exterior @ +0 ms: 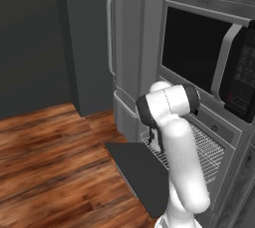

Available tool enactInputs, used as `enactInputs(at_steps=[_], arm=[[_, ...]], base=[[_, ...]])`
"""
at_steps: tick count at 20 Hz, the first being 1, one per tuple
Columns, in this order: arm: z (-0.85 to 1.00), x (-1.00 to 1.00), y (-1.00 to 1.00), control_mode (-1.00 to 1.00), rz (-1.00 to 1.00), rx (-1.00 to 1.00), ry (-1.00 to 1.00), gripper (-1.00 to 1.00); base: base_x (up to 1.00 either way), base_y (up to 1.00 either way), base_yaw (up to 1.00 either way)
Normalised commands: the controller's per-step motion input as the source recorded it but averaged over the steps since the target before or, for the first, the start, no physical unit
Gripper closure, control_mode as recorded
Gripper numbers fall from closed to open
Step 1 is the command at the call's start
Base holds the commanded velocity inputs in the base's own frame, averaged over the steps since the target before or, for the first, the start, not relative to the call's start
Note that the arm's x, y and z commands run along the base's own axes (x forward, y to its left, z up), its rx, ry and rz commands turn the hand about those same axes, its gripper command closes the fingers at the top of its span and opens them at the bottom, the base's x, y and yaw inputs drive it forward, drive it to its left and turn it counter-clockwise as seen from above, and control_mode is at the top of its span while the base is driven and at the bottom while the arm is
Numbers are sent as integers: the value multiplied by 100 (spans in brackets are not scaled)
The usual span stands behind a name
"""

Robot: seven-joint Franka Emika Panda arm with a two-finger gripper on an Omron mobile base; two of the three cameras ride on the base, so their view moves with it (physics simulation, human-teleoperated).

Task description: Place the fish on the bottom rack of the oven, and slide the tray back inside. Close the oven door.

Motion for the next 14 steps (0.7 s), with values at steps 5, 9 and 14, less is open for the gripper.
enactInputs(at_steps=[5,9,14], arm=[[-9,-34,63,-100,0,0,-2,-100],[-13,-31,52,-100,0,0,-3,-100],[0,-12,25,-100,-1,0,-1,-100]], base=[[0,0,0],[0,0,0],[0,0,0]])
